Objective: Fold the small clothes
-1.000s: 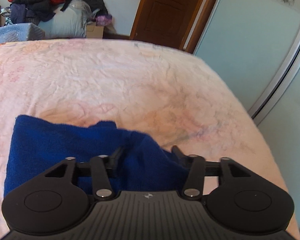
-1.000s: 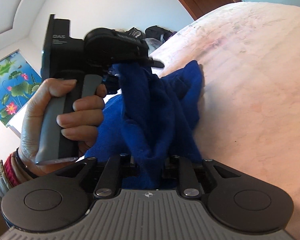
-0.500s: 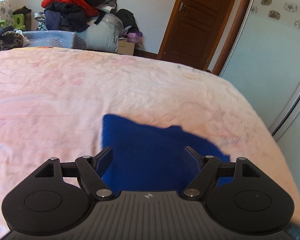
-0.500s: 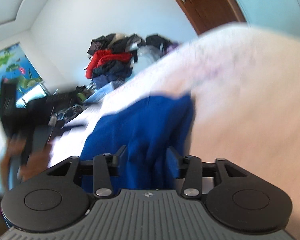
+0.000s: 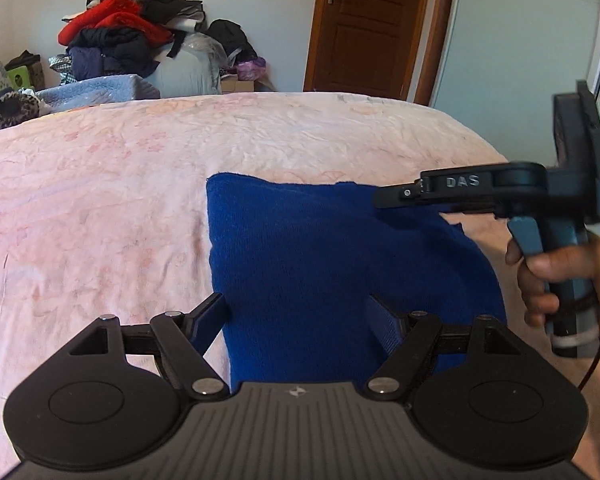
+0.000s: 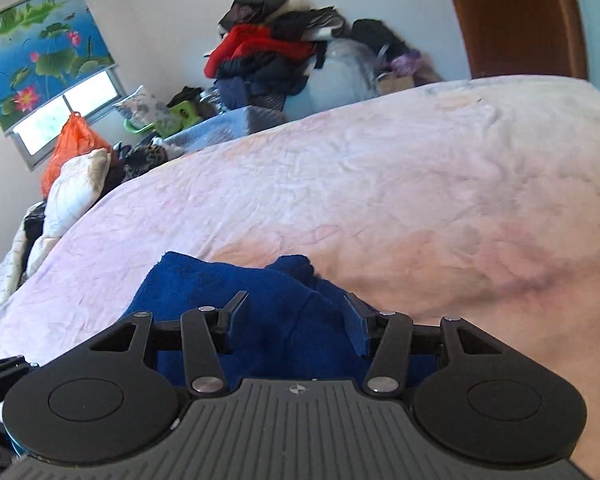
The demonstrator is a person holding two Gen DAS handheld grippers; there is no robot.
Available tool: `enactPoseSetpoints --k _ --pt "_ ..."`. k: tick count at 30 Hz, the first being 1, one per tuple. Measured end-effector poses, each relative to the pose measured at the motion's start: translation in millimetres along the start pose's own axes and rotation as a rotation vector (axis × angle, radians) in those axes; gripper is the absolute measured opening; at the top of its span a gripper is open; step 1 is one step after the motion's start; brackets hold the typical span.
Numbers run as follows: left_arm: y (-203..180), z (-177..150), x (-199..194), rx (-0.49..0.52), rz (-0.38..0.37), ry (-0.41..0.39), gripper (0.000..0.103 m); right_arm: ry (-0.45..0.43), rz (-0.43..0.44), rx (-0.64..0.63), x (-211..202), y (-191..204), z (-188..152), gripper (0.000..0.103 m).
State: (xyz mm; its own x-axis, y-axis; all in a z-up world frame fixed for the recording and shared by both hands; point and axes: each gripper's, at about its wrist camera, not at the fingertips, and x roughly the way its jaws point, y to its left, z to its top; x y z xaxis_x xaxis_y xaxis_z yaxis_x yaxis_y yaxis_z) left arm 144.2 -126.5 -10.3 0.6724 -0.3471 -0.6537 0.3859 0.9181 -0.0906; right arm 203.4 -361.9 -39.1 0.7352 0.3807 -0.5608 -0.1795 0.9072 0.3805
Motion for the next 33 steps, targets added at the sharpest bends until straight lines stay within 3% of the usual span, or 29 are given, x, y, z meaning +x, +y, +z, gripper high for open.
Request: enactPoseSetpoints --k 1,7,9,11,14,18,21,23,26,29,33 --pt "0 -1 1 0.007 0.005 -0.003 0.077 0.006 -0.013 -0.011 1 1 0 0.009" --pt "1 -5 9 0.000 0.017 0.025 0.077 -0.052 -0.114 -0.070 7 12 4 0.007" --pt "1 -6 12 0.001 0.022 0.041 0.077 -0.020 -0.150 -0.090 15 14 2 0.011" --pt "0 -7 11 0.004 0.024 0.041 0.079 -0.017 -0.195 -0.104 14 16 -1 0.039" --pt "-1 -9 11 0.017 0.031 0.044 0.081 -0.084 -0.243 -0.128 -15 25 -5 0.054" --pt "-7 -13 8 0.044 0.060 0.029 0.081 -0.077 -0.129 -0.195 -56 48 -24 0.059" --pt "-13 -17 4 0.070 0.078 0.023 0.081 0.003 -0.088 -0.288 -71 69 -48 0.063" --pt "-15 -21 3 0.085 0.083 0.023 0.081 0.054 -0.122 -0.330 -71 74 -63 0.063" --pt "-18 -24 3 0.086 0.084 0.040 0.081 0.080 -0.244 -0.326 -65 64 -75 0.063" --pt "-19 -29 -2 0.085 0.085 0.047 0.082 0.025 -0.232 -0.253 -81 65 -79 0.063" --pt "-21 -33 -5 0.092 0.085 0.053 0.082 0.008 -0.213 -0.281 -95 78 -94 0.066"
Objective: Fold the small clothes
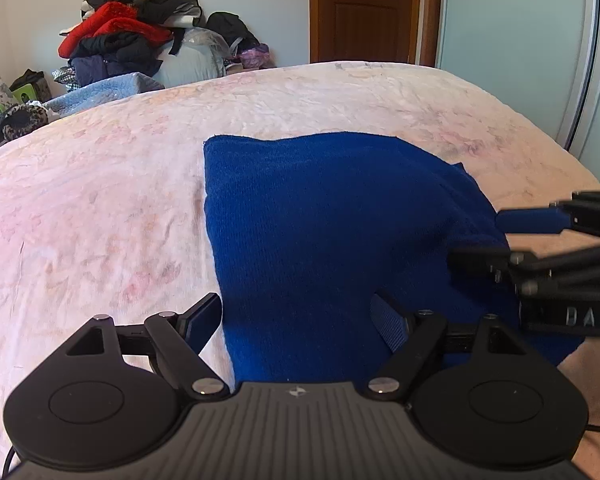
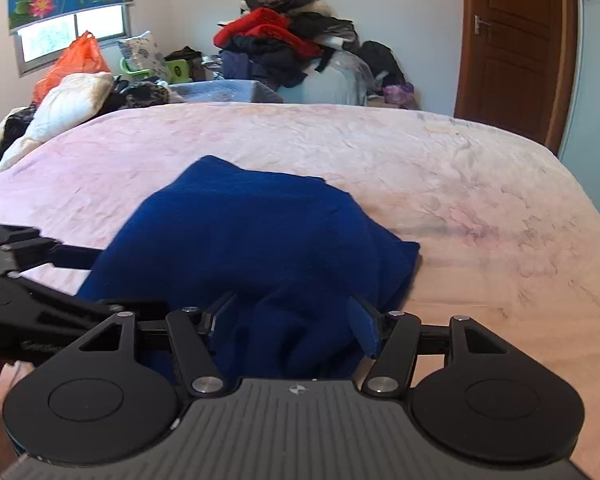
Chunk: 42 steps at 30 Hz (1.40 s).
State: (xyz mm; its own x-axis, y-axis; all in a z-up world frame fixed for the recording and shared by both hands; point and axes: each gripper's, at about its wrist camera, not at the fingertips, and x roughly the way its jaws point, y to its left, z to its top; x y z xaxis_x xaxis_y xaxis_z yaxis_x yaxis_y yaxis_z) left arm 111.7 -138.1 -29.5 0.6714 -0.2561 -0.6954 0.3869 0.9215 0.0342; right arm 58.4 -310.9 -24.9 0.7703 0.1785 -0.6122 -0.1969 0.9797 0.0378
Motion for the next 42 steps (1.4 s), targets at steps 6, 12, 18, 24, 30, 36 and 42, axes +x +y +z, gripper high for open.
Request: enactPoseSetpoints --k 6,12,18,24,30,36,42 --pt "-1 -5 -4 0.012 0.006 0.000 0.082 0.043 -0.005 0.060 5 -6 -21 0.073" --pt "17 3 -11 -0.002 0.046 -0.079 0.083 0.000 0.007 0.173 -7 -28 -25 0.079" --pt "70 34 23 -0.194 -0.069 -0.033 0.089 -0.003 0.165 0.373 18 -69 -24 0.086" --pt "101 51 80 -0.411 -0.313 0.064 0.089 -0.019 0.376 0.484 65 -91 0 0.085" --pt "97 64 100 -0.442 -0.401 0.056 0.050 -0.007 0.405 0.543 105 -100 20 0.044" --pt "78 71 76 -0.288 -0.358 -0.060 0.025 -0.094 0.358 0.511 85 -91 22 0.027" --pt "57 86 90 -0.219 -0.281 -0.032 0.027 -0.094 0.266 0.477 86 -96 35 0.031"
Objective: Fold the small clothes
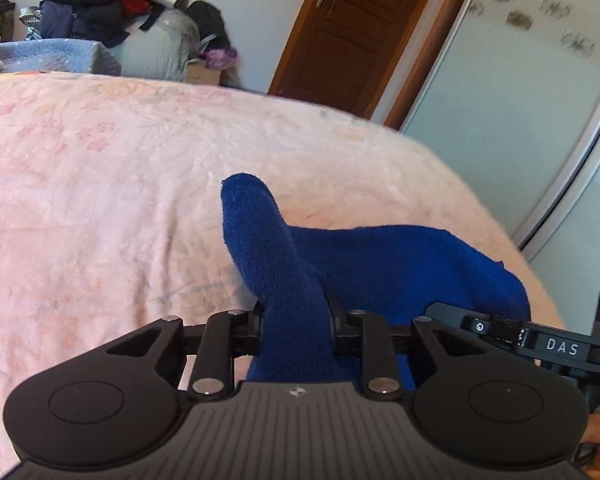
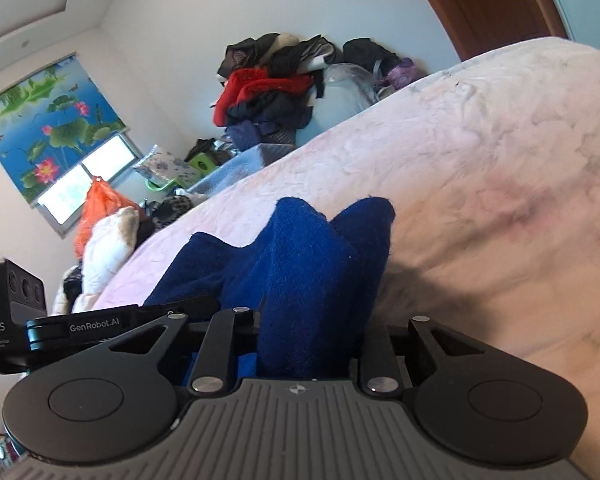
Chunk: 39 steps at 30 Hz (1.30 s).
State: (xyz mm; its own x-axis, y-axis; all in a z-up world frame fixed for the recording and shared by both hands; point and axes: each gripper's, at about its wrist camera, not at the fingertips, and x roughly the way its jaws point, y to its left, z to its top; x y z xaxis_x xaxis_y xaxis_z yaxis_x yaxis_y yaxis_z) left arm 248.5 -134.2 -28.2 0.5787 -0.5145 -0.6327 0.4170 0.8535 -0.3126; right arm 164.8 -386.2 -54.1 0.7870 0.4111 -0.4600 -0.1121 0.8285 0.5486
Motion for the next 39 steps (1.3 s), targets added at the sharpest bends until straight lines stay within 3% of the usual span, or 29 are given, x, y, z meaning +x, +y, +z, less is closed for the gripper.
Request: enactPoseSetpoints --k 2,6,9,13,15,19,21,23,27,30,31,32,35,37,39 --pt "1 -4 -6 -0.001 0.021 -0.005 0.032 0.038 -0.062 0.030 0 -4 -1 0.049" --pt "10 -20 -40 0.002 0.033 -0.013 0.074 0.013 -0.026 0.065 -34 -8 -18 0.060" --pt "15 -40 -66 0.006 -0.015 0.002 0.074 0.055 0.001 0.117 -60 -15 -41 0.061" --pt "18 -77 -82 -0.047 -0.163 0.097 0.073 0.116 0.088 0.168 -86 -16 -75 0.062" --pt "18 -93 -84 -0.078 -0.190 0.137 0.071 0.115 0.109 0.170 -96 -10 -90 0.061" --pt "7 -108 -88 -0.062 -0.125 0.119 0.029 0.124 0.068 0.185 -97 -4 -104 0.022" --pt "5 -106 -93 -0.075 -0.127 0.115 0.020 0.115 0.065 0.193 -97 -1 -105 0.019" --pt "3 -102 -105 -0.084 -0.142 0.087 0.017 0.086 0.054 0.159 -105 9 -102 0.018" --pt "-2 -96 -116 -0.077 -0.146 0.071 0.017 0.029 0.024 0.091 -126 22 -95 0.017" --pt "-9 -106 -106 -0.043 -0.063 0.117 0.018 0.101 -0.075 0.057 -119 22 -98 0.018" --pt "-10 -109 -107 -0.041 -0.045 0.123 0.019 0.117 -0.140 0.017 -118 25 -101 0.025" --pt "-11 -112 -110 -0.047 -0.038 0.116 0.021 0.106 -0.195 -0.031 -121 31 -104 0.041" --pt "-16 -117 -123 -0.024 -0.003 0.092 0.030 0.011 -0.283 -0.121 -138 53 -110 0.043" --pt "-19 -122 -127 -0.015 0.036 0.087 0.050 -0.062 -0.324 -0.188 -144 70 -115 0.041" --pt "-24 -131 -132 -0.007 0.072 0.074 0.061 -0.059 -0.280 -0.196 -136 79 -122 0.041"
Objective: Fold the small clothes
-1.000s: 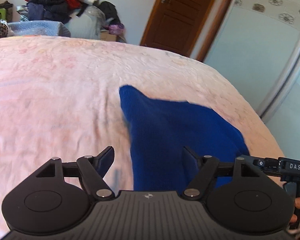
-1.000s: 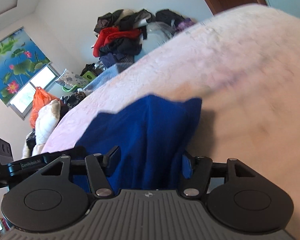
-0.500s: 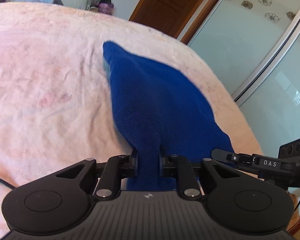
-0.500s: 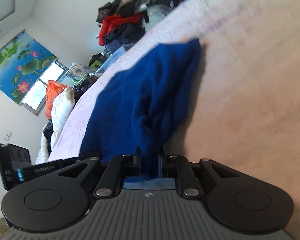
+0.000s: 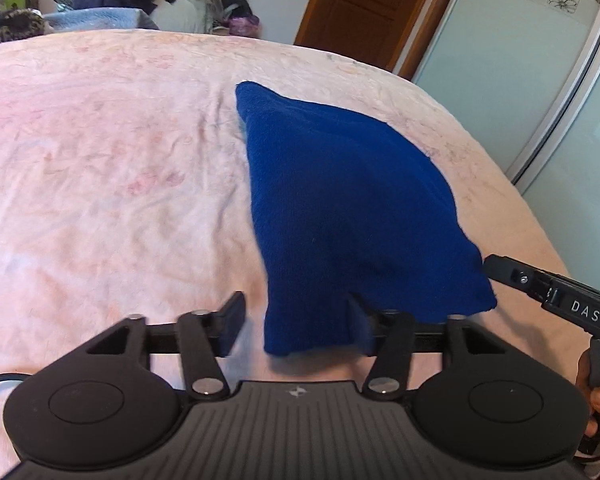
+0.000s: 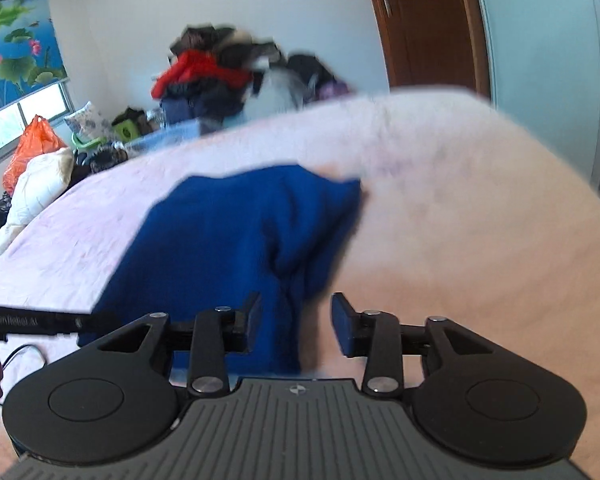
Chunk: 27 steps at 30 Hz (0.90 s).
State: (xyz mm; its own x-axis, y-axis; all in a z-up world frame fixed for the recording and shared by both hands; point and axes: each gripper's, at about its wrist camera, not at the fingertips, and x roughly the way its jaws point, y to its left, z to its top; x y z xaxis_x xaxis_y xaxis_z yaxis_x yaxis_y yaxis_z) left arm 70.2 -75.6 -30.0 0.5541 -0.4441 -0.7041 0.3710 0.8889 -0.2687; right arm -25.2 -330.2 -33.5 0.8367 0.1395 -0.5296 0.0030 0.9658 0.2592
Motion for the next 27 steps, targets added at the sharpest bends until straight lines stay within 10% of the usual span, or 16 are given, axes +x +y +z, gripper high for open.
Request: enactPoseSetpoints --k 7,17,27 --pt "-10 -18 -3 0.045 0.120 -0.006 0.061 0.041 -0.172 -0.072 17 23 -11 0.051" --pt "-37 -40 -17 0.152 0.297 -0.058 0.077 0.008 -0.099 -0.056 -20 45 -27 0.089" --pt "-39 -58 -20 0.131 0.314 -0.062 0.082 0.045 -0.101 -0.079 -30 57 -47 0.099"
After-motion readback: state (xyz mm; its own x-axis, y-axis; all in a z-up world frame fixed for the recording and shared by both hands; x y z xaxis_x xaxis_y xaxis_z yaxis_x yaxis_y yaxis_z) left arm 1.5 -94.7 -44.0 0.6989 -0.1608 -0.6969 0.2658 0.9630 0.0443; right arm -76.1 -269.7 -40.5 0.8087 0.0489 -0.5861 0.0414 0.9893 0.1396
